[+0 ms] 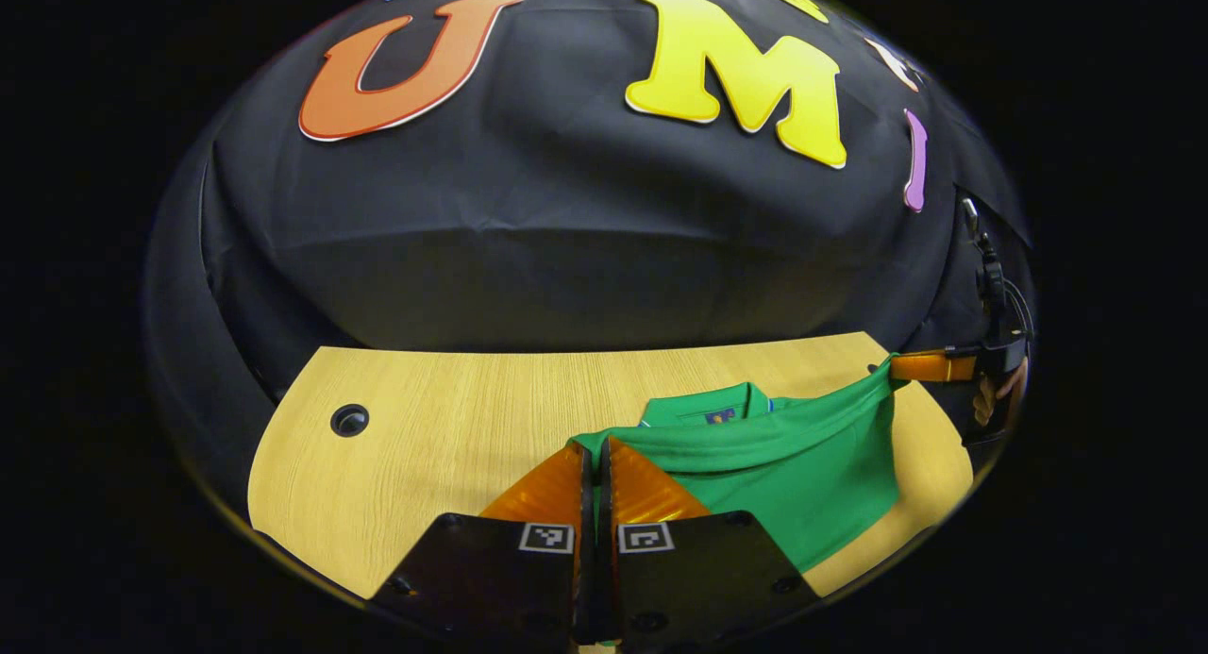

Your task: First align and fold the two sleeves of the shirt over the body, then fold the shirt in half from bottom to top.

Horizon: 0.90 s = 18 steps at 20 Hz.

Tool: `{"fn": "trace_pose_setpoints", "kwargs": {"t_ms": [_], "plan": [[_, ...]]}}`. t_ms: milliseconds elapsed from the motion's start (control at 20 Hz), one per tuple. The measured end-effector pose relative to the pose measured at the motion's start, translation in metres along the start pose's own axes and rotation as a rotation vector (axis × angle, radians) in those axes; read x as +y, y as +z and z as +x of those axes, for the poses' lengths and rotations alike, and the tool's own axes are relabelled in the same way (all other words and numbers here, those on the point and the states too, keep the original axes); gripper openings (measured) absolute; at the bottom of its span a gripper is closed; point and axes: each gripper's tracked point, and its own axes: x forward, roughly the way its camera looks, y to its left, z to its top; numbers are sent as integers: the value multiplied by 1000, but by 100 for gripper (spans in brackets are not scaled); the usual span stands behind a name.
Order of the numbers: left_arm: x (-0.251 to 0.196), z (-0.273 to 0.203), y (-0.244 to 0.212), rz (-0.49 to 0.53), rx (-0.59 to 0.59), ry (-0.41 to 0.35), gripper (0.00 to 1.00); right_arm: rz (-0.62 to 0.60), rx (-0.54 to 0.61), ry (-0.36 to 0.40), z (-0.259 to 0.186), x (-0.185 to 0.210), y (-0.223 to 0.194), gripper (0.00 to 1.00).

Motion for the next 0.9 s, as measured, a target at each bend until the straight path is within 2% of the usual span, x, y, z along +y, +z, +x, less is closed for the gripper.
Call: {"fn": "trace_pose_setpoints", "kwargs": {"t_ms": [550,650,700,750,800,850,900], "plan": [[18,42,-12,-11,-34,64,4,-15,-8,-46,45,-18,-11,2],[14,50,-7,-24,-64,54,5,-26,-22,-55,53,-19,-11,2],[10,52,-7,-32,-70,41,6,-29,-25,-53,58,-19,-12,6],[4,56,-9,-34,-62,29,10,-31,-20,-62,61,-20,-14,9],[2,58,-14,-25,-45,38,17,-37,-11,-83,60,-25,-18,12],[0,57,-14,-30,-39,37,28,-37,-14,-88,56,-26,-17,22],[-2,53,-12,-51,-50,41,53,-39,-32,-92,53,-24,-12,33]]}}
